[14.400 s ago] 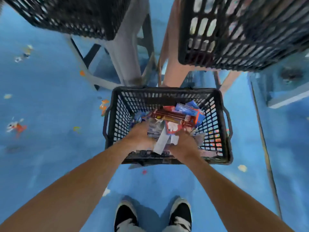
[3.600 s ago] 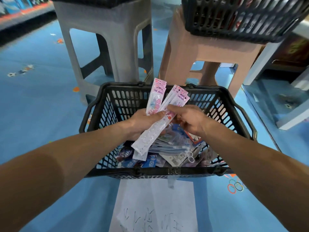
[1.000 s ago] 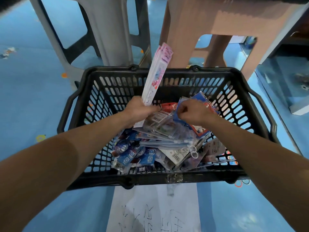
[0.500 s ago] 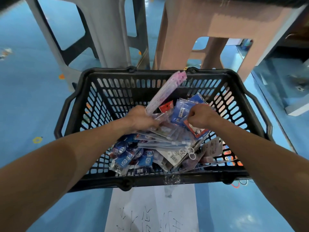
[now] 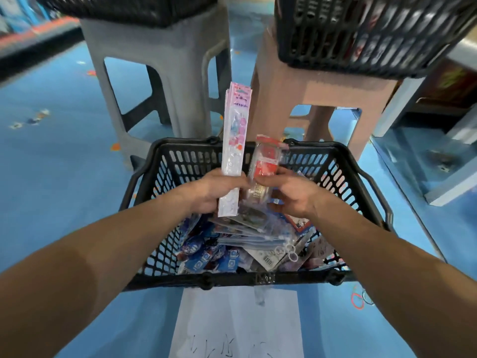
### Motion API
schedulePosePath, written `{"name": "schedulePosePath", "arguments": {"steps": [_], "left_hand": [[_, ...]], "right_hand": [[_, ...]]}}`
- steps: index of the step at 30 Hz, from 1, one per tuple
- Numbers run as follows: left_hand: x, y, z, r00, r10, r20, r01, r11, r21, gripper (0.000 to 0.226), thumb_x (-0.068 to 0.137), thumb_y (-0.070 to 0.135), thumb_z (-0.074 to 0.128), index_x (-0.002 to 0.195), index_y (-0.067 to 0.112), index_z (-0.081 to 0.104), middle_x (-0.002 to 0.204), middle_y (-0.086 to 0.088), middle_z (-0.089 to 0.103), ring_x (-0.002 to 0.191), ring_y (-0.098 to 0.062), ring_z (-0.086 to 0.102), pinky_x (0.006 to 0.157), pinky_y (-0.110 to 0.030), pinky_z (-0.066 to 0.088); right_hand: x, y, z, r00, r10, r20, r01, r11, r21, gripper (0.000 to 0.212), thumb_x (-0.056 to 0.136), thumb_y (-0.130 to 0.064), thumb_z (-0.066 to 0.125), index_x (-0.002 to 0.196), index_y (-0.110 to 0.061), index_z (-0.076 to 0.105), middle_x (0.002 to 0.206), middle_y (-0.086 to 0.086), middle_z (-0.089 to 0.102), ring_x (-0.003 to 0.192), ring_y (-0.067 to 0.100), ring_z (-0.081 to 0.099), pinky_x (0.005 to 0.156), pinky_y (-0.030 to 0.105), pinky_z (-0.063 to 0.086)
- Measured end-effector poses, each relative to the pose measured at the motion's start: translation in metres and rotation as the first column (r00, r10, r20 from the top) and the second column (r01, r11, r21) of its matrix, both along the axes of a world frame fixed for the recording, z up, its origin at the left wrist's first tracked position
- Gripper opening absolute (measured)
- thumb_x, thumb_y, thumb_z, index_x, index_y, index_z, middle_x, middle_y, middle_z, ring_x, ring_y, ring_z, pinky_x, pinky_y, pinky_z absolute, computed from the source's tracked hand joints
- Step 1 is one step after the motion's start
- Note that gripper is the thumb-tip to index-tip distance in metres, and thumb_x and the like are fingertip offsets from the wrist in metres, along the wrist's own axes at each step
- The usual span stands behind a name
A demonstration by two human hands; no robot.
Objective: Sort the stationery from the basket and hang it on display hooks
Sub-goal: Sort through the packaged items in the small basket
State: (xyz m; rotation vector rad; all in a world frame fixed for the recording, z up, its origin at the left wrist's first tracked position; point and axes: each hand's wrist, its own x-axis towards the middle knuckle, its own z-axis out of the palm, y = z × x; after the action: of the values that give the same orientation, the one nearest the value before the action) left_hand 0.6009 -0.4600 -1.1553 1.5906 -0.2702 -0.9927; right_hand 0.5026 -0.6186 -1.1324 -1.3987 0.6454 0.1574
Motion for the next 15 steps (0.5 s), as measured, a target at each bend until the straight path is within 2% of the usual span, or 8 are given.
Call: {"name": "schedulePosePath", "arguments": {"steps": [2,3,5,7,9,12,15], "left_hand": [[0.001,0.002,0.008,0.998,-0.014,0.057,0.012,0.999,0.038,0.022,0.086,0.007,0.08,0.104,0.001,0.069,0.109,-0.019,0.074,0.105,-0.033,0.072,0.099,-0.049,0.057],[0.001,0.004,0.012,0.997,-0.023,0.076,0.02,0.999,0.047,0.028,0.085,0.008,0.082,0.107,-0.002,0.069,0.111,-0.019,0.075,0.107,-0.033,0.072,0.099,-0.048,0.057],[-0.003,0.008,0.023,0.995,-0.008,0.104,0.004,0.999,0.043,0.034,0.084,0.005,0.082,0.116,-0.002,0.07,0.112,-0.018,0.076,0.109,-0.034,0.072,0.096,-0.045,0.059],[-0.006,0.012,0.036,0.994,-0.004,0.108,0.002,1.0,0.025,0.033,0.086,0.008,0.082,0.117,0.007,0.072,0.112,-0.012,0.077,0.109,-0.031,0.072,0.099,-0.047,0.057],[-0.015,0.022,0.062,0.995,-0.042,0.088,0.04,0.999,0.025,0.034,0.089,0.014,0.081,0.121,0.011,0.072,0.115,-0.008,0.077,0.111,-0.028,0.072,0.102,-0.046,0.056],[-0.031,0.041,0.13,0.998,-0.057,0.033,0.055,0.997,0.057,0.025,0.093,0.018,0.077,0.118,0.021,0.073,0.112,0.0,0.078,0.113,-0.023,0.071,0.099,-0.036,0.054],[-0.044,0.057,0.206,0.998,-0.056,0.035,0.05,0.987,0.153,0.025,0.091,0.036,0.079,0.114,0.027,0.075,0.108,0.003,0.079,0.11,-0.022,0.072,0.098,-0.032,0.052]], "right_hand": [[0.003,0.002,0.006,0.992,-0.073,0.102,0.074,0.997,-0.002,0.039,0.089,-0.006,0.075,0.125,-0.013,0.064,0.115,0.011,0.074,0.112,0.034,0.069,0.095,0.051,0.056],[0.004,0.004,0.012,0.987,-0.089,0.133,0.09,0.996,0.003,0.039,0.09,-0.003,0.072,0.127,-0.011,0.061,0.115,0.014,0.074,0.108,0.035,0.071,0.091,0.052,0.058],[0.004,0.012,0.027,0.98,-0.114,0.162,0.109,0.993,0.038,0.037,0.093,0.0,0.067,0.129,-0.007,0.058,0.11,0.016,0.075,0.088,0.03,0.076,0.069,0.041,0.063],[0.001,0.025,0.049,0.981,-0.116,0.157,0.108,0.992,0.059,0.032,0.094,0.004,0.063,0.124,-0.006,0.059,0.098,0.012,0.076,0.071,0.022,0.075,0.055,0.03,0.058],[-0.004,0.035,0.073,0.986,-0.094,0.141,0.089,0.995,0.042,0.027,0.094,0.007,0.061,0.119,-0.004,0.064,0.094,0.01,0.077,0.072,0.019,0.074,0.056,0.028,0.057],[-0.014,0.048,0.137,0.996,-0.054,0.076,0.052,0.998,0.022,0.024,0.091,0.009,0.06,0.111,-0.002,0.067,0.101,0.015,0.076,0.079,0.018,0.073,0.064,0.027,0.056],[-0.024,0.057,0.218,0.999,-0.051,0.015,0.05,0.997,0.059,0.033,0.085,0.012,0.06,0.113,-0.004,0.067,0.107,0.022,0.074,0.08,0.02,0.072,0.059,0.024,0.055]]}}
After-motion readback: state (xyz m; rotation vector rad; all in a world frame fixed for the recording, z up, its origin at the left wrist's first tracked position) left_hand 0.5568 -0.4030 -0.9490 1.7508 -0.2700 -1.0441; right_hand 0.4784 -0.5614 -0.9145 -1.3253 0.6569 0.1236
